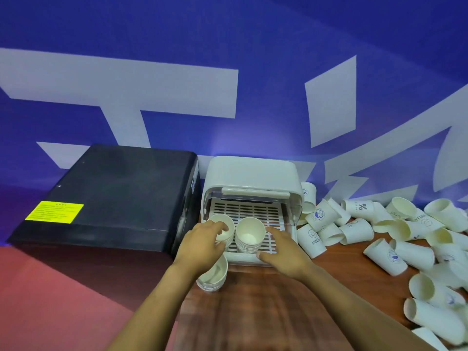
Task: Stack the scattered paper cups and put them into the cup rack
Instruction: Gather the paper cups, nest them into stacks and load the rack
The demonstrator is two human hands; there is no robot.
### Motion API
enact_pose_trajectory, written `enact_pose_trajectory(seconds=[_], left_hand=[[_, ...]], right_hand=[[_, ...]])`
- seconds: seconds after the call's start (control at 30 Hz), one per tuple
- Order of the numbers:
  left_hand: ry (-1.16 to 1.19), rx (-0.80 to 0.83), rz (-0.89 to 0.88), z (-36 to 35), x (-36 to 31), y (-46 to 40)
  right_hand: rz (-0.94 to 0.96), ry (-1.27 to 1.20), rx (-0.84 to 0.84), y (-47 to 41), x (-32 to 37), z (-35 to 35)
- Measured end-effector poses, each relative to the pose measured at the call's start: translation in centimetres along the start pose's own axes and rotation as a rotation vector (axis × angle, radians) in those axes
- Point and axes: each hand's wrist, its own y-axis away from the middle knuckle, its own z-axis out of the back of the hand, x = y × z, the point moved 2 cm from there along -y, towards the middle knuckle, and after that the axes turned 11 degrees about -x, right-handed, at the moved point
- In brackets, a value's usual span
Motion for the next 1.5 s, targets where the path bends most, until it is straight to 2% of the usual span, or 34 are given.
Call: enact_pose_trajectory(seconds=[0.33,0.7,0.83,1.1,1.33,1.5], left_hand=[[0.19,-0.069,-0.14,-1.2,-9.1,0.1],[0.115,0.092,-0.113,-10.3,-18.7,-1.7],[0.126,0.128,-0.009,-13.4,-20.3,-3.3],[0.203,0.089,0.147,-18.7,-21.6,-6.2],[0.07,0.109,0.194,-21.1,-21.6,-8.0],[-0.041,0.079,0.159,-21.9,-21.4,-8.3]], right_hand=[[-0.077,0.051,0.008,2.6,-4.8,5.1],[-0.163,0.05,-0.087,1.1,-14.2,13.3],[-0.119,0.047,-0.146,-1.5,-15.9,15.1],[-0.004,0.058,-0.139,-6.7,-17.3,14.4],[-0.005,0.101,-0.18,-8.8,-19.3,12.9],[0.003,0.072,-0.212,-8.6,-20.9,12.8]])
